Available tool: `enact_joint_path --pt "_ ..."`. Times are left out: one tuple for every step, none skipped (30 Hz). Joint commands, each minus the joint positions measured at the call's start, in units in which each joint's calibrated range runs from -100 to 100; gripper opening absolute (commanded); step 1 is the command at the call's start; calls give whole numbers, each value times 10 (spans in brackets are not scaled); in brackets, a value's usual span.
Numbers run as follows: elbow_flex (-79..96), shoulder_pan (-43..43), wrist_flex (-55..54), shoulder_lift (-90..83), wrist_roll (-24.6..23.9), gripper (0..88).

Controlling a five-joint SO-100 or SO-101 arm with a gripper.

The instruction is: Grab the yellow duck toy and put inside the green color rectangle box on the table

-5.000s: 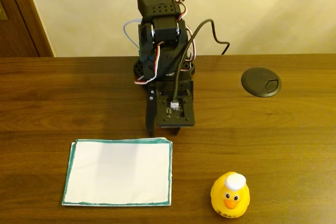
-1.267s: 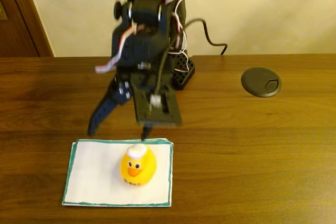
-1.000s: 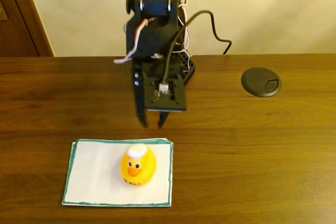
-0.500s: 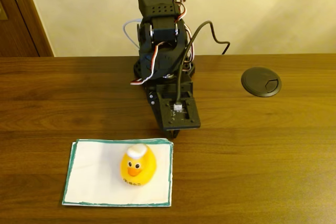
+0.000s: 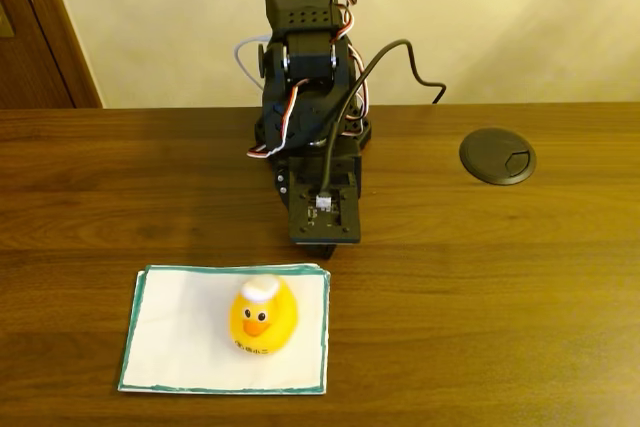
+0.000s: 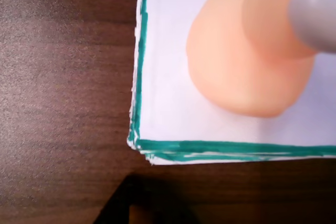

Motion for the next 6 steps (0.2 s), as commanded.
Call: enact_joint_path --pt "4 -1 4 0 -1 7" --pt "4 -1 4 0 -1 7" --pt "4 -1 4 0 -1 7" --pt "4 -1 4 0 -1 7" --pt "4 -1 4 0 -1 7" --pt "4 -1 4 0 -1 7"
